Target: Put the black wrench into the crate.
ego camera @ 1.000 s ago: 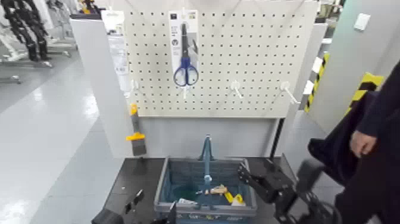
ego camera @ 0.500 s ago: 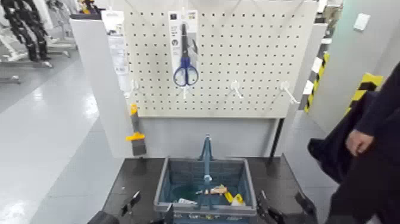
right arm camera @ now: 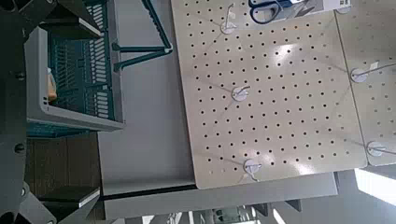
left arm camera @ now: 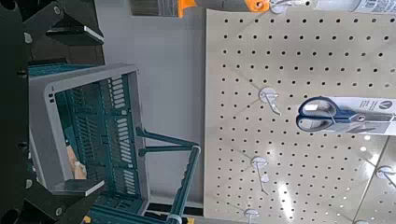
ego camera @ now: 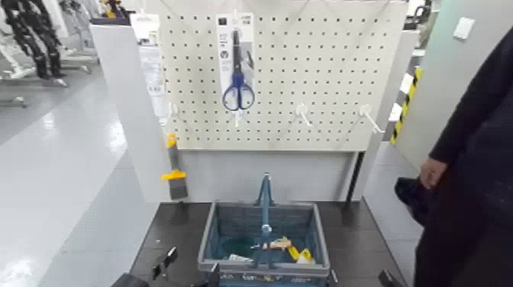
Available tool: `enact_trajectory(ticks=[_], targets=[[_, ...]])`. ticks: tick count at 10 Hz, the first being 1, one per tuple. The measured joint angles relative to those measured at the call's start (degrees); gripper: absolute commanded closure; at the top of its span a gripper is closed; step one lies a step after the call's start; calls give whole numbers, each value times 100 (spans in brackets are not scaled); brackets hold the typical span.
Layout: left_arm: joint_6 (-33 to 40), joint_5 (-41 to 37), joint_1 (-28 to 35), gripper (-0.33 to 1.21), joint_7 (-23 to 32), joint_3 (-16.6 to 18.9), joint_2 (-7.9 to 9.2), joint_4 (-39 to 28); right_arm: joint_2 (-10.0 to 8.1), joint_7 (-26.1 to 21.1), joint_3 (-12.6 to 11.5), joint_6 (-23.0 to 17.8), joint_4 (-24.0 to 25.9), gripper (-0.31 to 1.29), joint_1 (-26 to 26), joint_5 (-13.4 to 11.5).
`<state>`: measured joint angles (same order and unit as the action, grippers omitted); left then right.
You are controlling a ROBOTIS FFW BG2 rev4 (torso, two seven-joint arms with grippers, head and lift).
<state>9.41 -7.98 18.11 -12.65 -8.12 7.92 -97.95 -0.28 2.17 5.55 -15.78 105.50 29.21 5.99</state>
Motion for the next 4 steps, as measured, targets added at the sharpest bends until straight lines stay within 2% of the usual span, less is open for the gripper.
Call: enact_trajectory(ticks=[4], targets=[[0, 22, 46, 21, 0, 45, -61, -11, -46, -94, 24, -132, 14, 15, 73, -65]])
